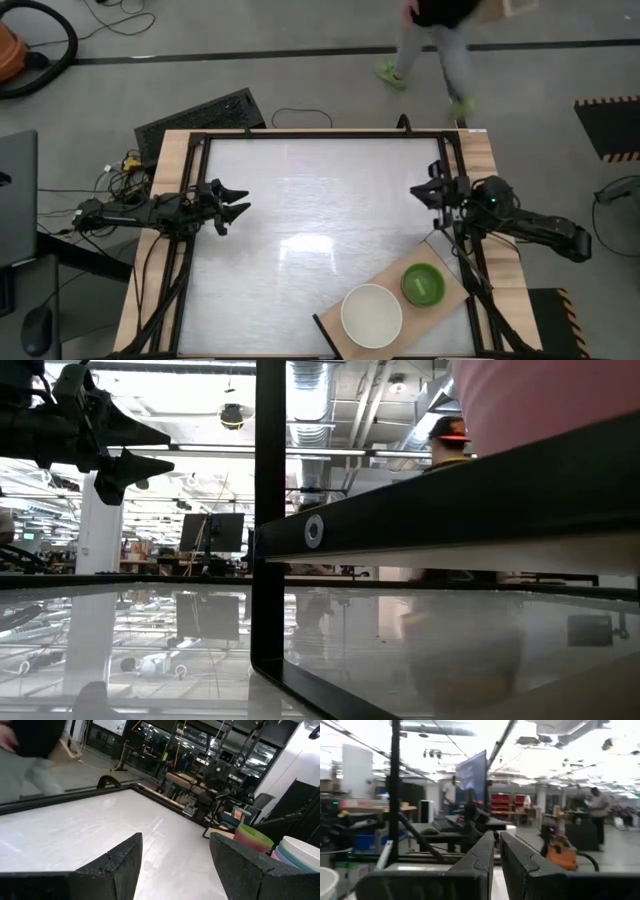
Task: Place and stack bowls onto a shelf
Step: Return to Home Position
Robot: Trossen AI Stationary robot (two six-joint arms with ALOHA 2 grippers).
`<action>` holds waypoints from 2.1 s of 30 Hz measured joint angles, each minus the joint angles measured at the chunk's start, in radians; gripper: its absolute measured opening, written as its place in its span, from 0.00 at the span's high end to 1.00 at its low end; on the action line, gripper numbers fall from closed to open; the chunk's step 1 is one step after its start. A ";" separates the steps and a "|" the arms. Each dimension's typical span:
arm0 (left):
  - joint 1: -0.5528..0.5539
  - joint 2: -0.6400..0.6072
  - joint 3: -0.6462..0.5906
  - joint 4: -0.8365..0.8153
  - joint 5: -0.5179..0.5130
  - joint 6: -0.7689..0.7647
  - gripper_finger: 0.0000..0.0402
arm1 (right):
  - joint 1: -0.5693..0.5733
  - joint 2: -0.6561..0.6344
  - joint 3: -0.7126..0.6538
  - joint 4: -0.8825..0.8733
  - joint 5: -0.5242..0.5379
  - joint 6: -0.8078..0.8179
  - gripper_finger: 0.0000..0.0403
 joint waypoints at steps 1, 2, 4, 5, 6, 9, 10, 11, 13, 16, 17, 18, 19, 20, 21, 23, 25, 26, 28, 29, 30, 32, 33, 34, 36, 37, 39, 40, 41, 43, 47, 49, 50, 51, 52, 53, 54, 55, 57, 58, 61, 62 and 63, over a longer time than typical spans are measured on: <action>0.000 0.000 0.000 0.000 0.000 0.000 0.45 | -0.008 -0.013 0.002 -0.020 0.008 0.004 0.85; 0.000 0.000 0.000 0.000 0.000 0.000 0.45 | -0.017 -0.028 0.005 -0.033 0.015 0.008 0.85; 0.000 0.000 0.000 0.000 0.001 0.000 0.45 | -0.035 -0.061 0.023 -0.040 0.022 0.007 0.85; 0.000 0.000 0.000 0.000 0.001 0.000 0.45 | -0.046 -0.082 0.032 -0.058 0.029 0.005 0.85; 0.000 0.000 0.000 0.000 0.001 0.000 0.45 | -0.058 -0.104 0.041 -0.092 0.044 0.004 0.85; 0.000 0.000 0.000 -0.001 0.003 0.002 0.45 | -0.099 -0.144 0.055 -0.264 0.073 0.007 0.85; 0.000 0.000 0.000 -0.001 0.006 0.002 0.45 | -0.110 -0.143 0.060 -0.294 0.072 0.008 0.85; 0.000 0.000 0.000 -0.001 0.014 0.002 0.45 | -0.115 -0.143 0.061 -0.316 0.072 0.011 0.85; 0.000 0.000 0.000 -0.003 0.035 0.001 0.45 | -0.123 -0.144 0.059 -0.323 0.070 0.007 0.85; 0.000 0.000 0.000 -0.006 0.065 0.001 0.45 | -0.125 -0.143 0.025 -0.347 0.081 -0.011 0.85; 0.000 0.000 0.000 -0.007 0.072 0.001 0.45 | -0.125 -0.143 0.017 -0.354 0.098 -0.030 0.85; 0.000 0.000 0.000 -0.007 0.074 0.001 0.45 | -0.125 -0.141 0.009 -0.343 0.122 -0.045 0.85; 0.000 0.000 0.000 -0.007 0.075 0.003 0.45 | -0.125 -0.141 -0.001 -0.330 0.155 -0.053 0.85; 0.000 0.000 0.000 -0.007 0.075 0.009 0.45 | -0.125 -0.142 -0.014 -0.321 0.189 -0.054 0.85; 0.000 0.000 0.000 -0.007 0.075 0.012 0.45 | -0.125 -0.144 -0.029 -0.321 0.216 -0.056 0.85; 0.000 0.000 0.000 -0.008 0.075 0.053 0.45 | -0.125 -0.143 -0.049 -0.301 0.235 -0.056 0.85; 0.000 0.000 0.000 -0.008 0.081 0.100 0.45 | -0.125 -0.144 -0.052 -0.292 0.234 -0.060 0.85; 0.000 0.000 0.000 -0.008 0.081 0.114 0.45 | -0.125 -0.144 -0.052 -0.300 0.233 -0.060 0.85; 0.000 0.000 0.000 -0.008 0.081 0.139 0.45 | -0.125 -0.144 -0.052 -0.301 0.232 -0.059 0.85; 0.000 0.000 0.000 -0.008 0.081 0.151 0.45 | -0.125 -0.144 -0.053 -0.300 0.232 -0.059 0.85; 0.000 0.000 0.000 -0.008 0.081 0.160 0.45 | -0.125 -0.144 -0.053 -0.302 0.232 -0.058 0.85; 0.000 0.000 0.000 -0.008 0.081 0.174 0.45 | -0.125 -0.144 -0.053 -0.315 0.231 -0.048 0.85; 0.000 0.000 0.000 -0.008 0.081 0.175 0.45 | -0.125 -0.144 -0.053 -0.320 0.231 -0.035 0.85; 0.000 0.000 0.000 -0.008 0.081 0.175 0.45 | -0.125 -0.144 -0.053 -0.328 0.230 -0.019 0.85; 0.000 0.000 0.000 -0.008 0.081 0.168 0.45 | -0.125 -0.144 -0.053 -0.347 0.230 0.002 0.85; 0.000 0.000 0.000 -0.008 0.081 0.168 0.45 | -0.125 -0.144 -0.053 -0.355 0.230 0.004 0.85; 0.000 0.000 0.000 -0.008 0.081 0.172 0.45 | -0.125 -0.144 -0.053 -0.377 0.230 0.004 0.85; 0.000 0.000 0.000 -0.008 0.080 0.175 0.45 | -0.125 -0.144 -0.053 -0.387 0.230 0.004 0.85; 0.000 0.000 0.000 -0.008 0.080 0.174 0.45 | -0.125 -0.144 -0.053 -0.393 0.230 0.004 0.85; 0.000 0.000 0.000 -0.008 0.080 0.170 0.45 | -0.125 -0.144 -0.053 -0.402 0.230 0.004 0.85; 0.000 0.000 0.000 -0.008 0.080 0.167 0.45 | -0.125 -0.141 -0.053 -0.406 0.230 0.005 0.85; 0.000 0.000 0.000 -0.008 0.080 0.174 0.45 | -0.125 -0.141 -0.053 -0.405 0.230 0.005 0.85; 0.000 0.000 0.000 -0.008 0.080 0.174 0.45 | -0.125 -0.141 -0.053 -0.405 0.230 0.005 0.85; 0.000 0.000 0.000 -0.008 0.080 0.174 0.45 | -0.125 -0.141 -0.053 -0.405 0.230 0.005 0.85; 0.000 0.000 0.000 -0.008 0.080 0.170 0.45 | -0.125 -0.141 -0.053 -0.405 0.230 0.005 0.85; 0.000 0.000 0.000 -0.008 0.080 0.169 0.45 | -0.125 -0.141 -0.053 -0.406 0.230 0.005 0.85; 0.000 0.000 0.000 -0.008 0.080 0.169 0.45 | -0.125 -0.141 -0.053 -0.406 0.230 0.005 0.85; 0.000 0.000 0.000 -0.008 0.080 0.169 0.45 | -0.125 -0.141 -0.053 -0.406 0.230 0.005 0.85; 0.000 0.000 0.000 -0.008 0.080 0.169 0.45 | -0.125 -0.141 -0.053 -0.406 0.230 0.005 0.85; 0.000 0.000 0.000 -0.008 0.080 0.169 0.45 | -0.125 -0.141 -0.053 -0.406 0.230 0.005 0.85; 0.000 0.000 0.000 -0.008 0.079 0.169 0.45 | -0.125 -0.141 -0.053 -0.406 0.230 0.005 0.85; 0.000 0.000 0.000 -0.008 0.079 0.168 0.45 | -0.125 -0.141 -0.053 -0.407 0.230 0.005 0.85; 0.000 0.000 0.000 -0.008 0.079 0.168 0.45 | -0.125 -0.141 -0.053 -0.407 0.230 0.005 0.85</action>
